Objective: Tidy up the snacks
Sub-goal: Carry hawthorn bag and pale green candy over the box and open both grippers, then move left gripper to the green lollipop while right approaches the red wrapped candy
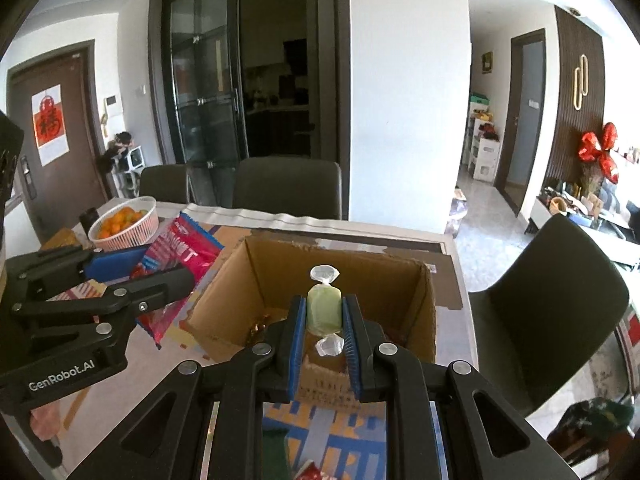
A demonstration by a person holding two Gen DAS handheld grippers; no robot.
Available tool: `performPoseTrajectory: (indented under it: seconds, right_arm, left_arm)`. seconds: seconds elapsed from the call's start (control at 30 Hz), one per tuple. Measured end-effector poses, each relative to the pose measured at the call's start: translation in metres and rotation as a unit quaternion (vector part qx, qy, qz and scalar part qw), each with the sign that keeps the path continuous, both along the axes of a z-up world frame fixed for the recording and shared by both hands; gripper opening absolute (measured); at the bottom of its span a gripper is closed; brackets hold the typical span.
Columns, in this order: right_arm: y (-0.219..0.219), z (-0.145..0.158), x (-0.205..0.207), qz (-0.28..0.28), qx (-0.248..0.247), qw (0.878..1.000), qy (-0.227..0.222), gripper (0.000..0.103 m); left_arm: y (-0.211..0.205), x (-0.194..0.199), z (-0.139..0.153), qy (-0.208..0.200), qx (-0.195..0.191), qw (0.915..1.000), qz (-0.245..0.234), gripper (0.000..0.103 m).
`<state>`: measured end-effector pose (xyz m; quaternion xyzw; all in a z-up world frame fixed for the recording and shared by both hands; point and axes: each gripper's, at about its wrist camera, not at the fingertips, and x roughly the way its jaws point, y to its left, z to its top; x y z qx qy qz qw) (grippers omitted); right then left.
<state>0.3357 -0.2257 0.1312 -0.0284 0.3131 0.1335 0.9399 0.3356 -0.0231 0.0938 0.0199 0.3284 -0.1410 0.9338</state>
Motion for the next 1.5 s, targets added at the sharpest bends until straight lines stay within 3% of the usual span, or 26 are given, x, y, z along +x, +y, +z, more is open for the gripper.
performPoseTrajectory:
  seconds: [0.3, 0.37, 0.4, 0.43, 0.6, 0.87, 1.03, 1.27, 1.5]
  right_arm:
    - [-0.005, -0.014, 0.038, -0.014, -0.019, 0.999, 0.031, 0.020]
    - [-0.006, -0.019, 0.042, -0.020, -0.023, 0.999, 0.040, 0.021]
    - [-0.008, -0.021, 0.044, -0.024, -0.023, 0.998, 0.048, 0.028]
    - [-0.010, -0.022, 0.043, -0.027, -0.021, 0.998, 0.051, 0.037]
    - [-0.013, -0.022, 0.022, -0.023, -0.033, 0.999, 0.037, 0.039]
    - [-0.013, -0.014, -0.017, 0.000, -0.023, 0.999, 0.029, 0.045]
    - [-0.013, -0.017, -0.038, 0.003, -0.037, 0.999, 0.030, 0.051]
    - [-0.009, -0.036, -0.053, 0.008, -0.070, 0.996, 0.063, 0.051]
    - [-0.002, -0.064, -0.058, 0.020, -0.111, 0.987, 0.110, 0.051]
  left_arm:
    - [-0.010, 0.037, -0.018, 0.046, 0.016, 0.9988, 0.002, 0.042]
    - [-0.010, 0.037, -0.018, 0.043, 0.024, 0.9987, 0.016, 0.056]
    - [-0.009, 0.035, -0.017, 0.038, 0.026, 0.9987, 0.020, 0.064]
    - [-0.008, 0.029, -0.016, 0.029, 0.027, 0.9990, 0.022, 0.066]
    - [-0.007, -0.001, -0.013, 0.006, 0.059, 0.9977, 0.033, 0.066]
    - [0.001, -0.045, -0.012, 0.006, 0.057, 0.9979, 0.032, 0.066]
    - [0.006, -0.068, -0.023, 0.005, 0.076, 0.9967, 0.031, 0.066]
    - [0.011, -0.088, -0.044, 0.021, 0.097, 0.9944, 0.035, 0.066]
    - [0.020, -0.089, -0.076, 0.062, 0.114, 0.9909, 0.036, 0.066]
